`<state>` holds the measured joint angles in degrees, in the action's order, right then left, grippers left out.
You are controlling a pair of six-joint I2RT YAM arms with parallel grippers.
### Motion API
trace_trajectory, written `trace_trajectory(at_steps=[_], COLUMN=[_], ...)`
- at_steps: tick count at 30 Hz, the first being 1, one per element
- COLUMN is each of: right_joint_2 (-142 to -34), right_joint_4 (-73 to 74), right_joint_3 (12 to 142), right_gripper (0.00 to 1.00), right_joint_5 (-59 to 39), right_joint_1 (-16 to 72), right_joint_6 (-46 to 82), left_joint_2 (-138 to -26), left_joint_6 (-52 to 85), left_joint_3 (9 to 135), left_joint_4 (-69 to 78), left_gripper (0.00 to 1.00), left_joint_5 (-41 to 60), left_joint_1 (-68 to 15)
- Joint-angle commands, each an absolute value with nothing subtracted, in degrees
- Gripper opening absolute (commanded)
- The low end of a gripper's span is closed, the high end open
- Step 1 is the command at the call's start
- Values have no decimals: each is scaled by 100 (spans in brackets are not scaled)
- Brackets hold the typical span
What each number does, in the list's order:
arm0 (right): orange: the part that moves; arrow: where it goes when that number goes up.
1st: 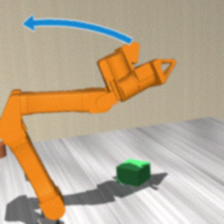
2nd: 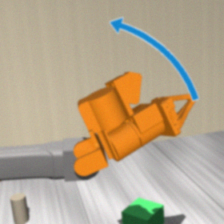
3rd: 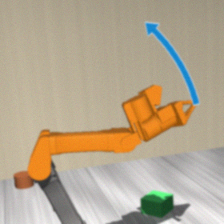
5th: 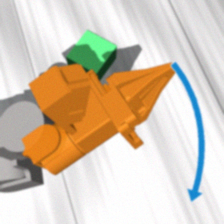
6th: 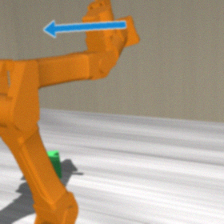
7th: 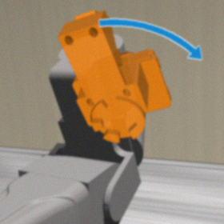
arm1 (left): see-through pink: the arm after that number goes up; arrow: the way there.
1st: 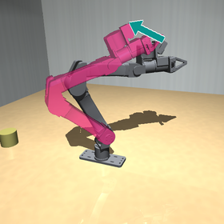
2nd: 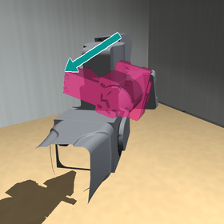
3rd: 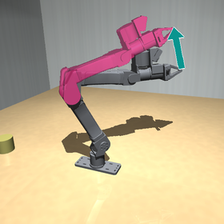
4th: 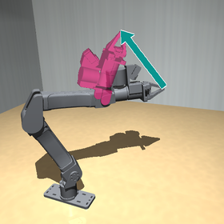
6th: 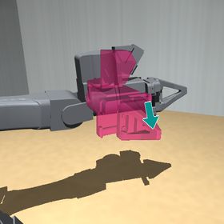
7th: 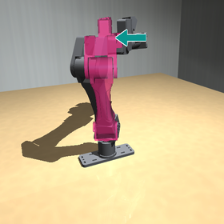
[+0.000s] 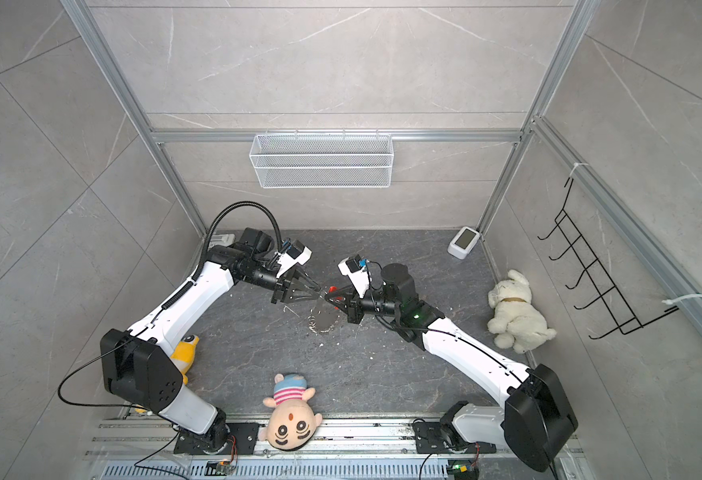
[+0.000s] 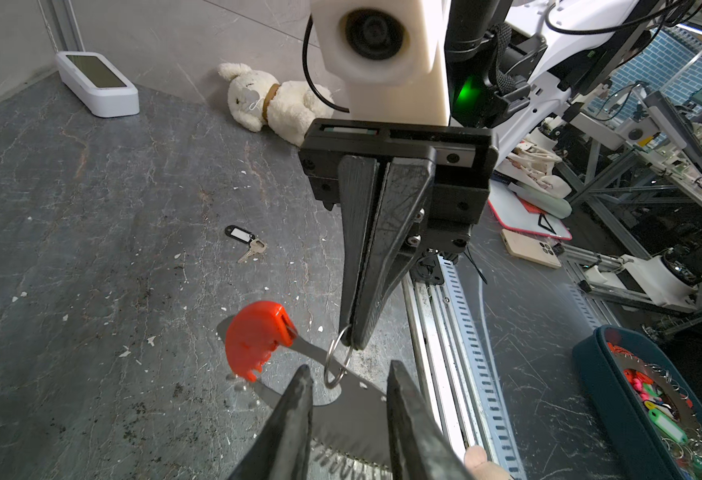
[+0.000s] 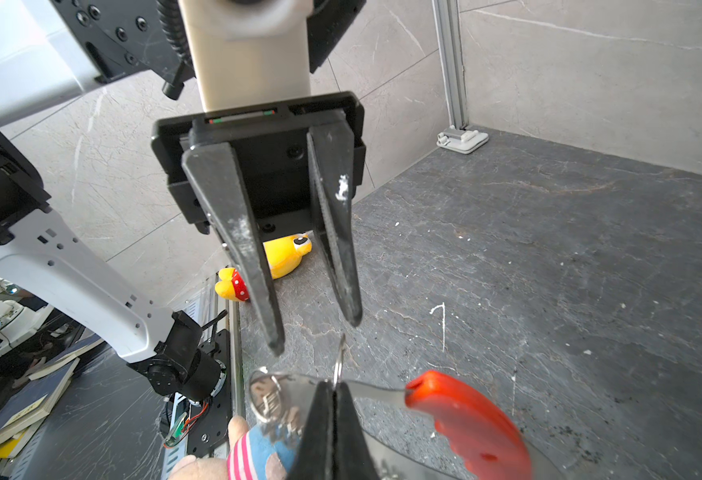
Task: Put the keys on the keyring
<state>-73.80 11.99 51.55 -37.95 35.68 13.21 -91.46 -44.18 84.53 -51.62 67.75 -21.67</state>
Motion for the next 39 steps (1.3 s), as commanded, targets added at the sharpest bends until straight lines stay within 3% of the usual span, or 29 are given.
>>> trace_trajectory(at_steps=[1, 10, 23, 33, 35, 37, 39], right_joint_2=[-7433, -7436, -7499, -7508, -7506, -7446, -7302], right_joint_4=[1336, 1345, 1406, 1406, 1406, 1398, 1380], right_joint_3=[5386, 5401, 5441, 5463, 5468, 5451, 5372], right_gripper=[0, 0, 0, 0, 0, 0, 26], right_joint_5=[-3974, -4034, -4036, -3712, -3604, -3317, -2965], right_joint_1=[3594, 3601, 3604, 3603, 3603, 3599, 3599], right_joint_6=[1265, 1292, 1356, 1400, 1459, 1613, 1727], left_joint_2=[-9201, -9319, -9430, -9266, -9004, -8503, -7957], left_joint_6=[-4538, -4423, -4351, -4496, -3912, -2483, -979], left_joint_3=[8573, 8653, 8622, 8523, 8110, 7177, 6021], left_joint_4=[-5309, -5116, -5115, -5198, -4361, -2328, 263], left_gripper=[32, 33, 0, 0, 0, 0, 0], left_joint_5=[7045, 7029, 7160, 7362, 7383, 7187, 6883], left_joint_1=[-2215, -2285, -2320, -2320, -2320, -2320, -2320])
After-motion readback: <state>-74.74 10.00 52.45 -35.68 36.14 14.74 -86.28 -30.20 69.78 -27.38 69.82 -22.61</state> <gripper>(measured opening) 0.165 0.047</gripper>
